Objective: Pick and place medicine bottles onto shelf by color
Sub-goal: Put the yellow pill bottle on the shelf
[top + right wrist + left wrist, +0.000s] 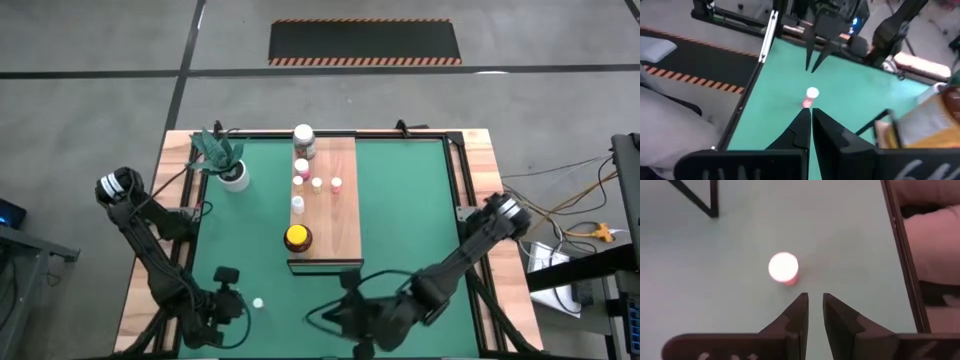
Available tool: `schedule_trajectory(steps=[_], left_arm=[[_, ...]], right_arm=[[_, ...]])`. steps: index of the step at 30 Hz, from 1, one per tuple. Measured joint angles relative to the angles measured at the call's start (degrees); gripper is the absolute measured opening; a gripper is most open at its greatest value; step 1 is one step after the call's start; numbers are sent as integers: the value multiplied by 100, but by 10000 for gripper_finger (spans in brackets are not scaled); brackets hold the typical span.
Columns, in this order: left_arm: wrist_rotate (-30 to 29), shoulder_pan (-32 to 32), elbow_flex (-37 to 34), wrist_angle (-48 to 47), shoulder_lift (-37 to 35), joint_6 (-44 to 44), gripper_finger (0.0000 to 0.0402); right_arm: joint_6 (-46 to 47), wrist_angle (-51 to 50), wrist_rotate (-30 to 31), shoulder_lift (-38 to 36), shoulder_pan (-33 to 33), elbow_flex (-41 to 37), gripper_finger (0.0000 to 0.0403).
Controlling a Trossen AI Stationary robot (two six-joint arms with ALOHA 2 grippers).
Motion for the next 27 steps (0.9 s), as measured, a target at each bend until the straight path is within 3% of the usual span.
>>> schedule_trajectory(steps=[7,15,20,27], left_arm=[[-52,-71,-761,1054,0,-112,57],[-391,-79,-1520,1656,-1,-146,153],[-406,-77,-1913,2440,-2,-15,205],[-688,-67,-2410,4177,-2,715,217]], right_arm=[[520,-586,2,1012,59,1025,9],[539,-699,2,1968,46,2011,9],[601,-1029,2,2250,43,2477,9],[470,-1060,58,2295,43,2600,9]])
